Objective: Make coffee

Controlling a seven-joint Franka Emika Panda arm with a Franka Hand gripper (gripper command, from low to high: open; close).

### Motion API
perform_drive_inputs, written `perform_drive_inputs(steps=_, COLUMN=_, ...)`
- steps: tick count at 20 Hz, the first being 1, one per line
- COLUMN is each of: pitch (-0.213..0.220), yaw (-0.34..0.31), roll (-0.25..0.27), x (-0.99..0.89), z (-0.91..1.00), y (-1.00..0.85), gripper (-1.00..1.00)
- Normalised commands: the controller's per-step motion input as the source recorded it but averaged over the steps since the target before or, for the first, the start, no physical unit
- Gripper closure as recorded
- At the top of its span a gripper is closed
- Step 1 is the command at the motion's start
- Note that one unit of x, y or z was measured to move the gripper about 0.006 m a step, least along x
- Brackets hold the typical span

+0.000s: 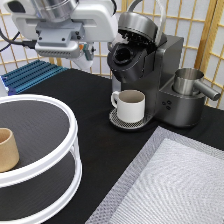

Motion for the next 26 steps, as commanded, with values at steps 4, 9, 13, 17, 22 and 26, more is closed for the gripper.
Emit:
perform_drive_inputs(steps=4, pitch=0.070, yaw=-0.116, roll=0.314, x=0.04, z=0.32, y=0.35, gripper=1.00)
perform_drive_inputs(steps=9, pitch=0.115, yaw=-0.111, roll=0.139, x=0.27, z=0.30, y=0.59, gripper=1.00)
perform_drive_inputs(steps=13, pitch=0.156, yaw=-0.105, roll=0.050, x=0.39, z=0.32, y=0.55, gripper=1.00)
perform_drive_inputs(steps=17, pitch=0.152, yaw=-0.051, roll=-0.065, x=0.30, z=0.16, y=0.54, gripper=1.00)
perform_drive_inputs(steps=22, pitch=0.040, yaw=-0.093, roll=-0.150, x=0.26, z=0.17, y=0.56, gripper=1.00)
perform_drive_inputs(steps=26, pitch=0.000, yaw=-0.080, roll=-0.168, x=0.27, z=0.22, y=0.56, gripper=1.00)
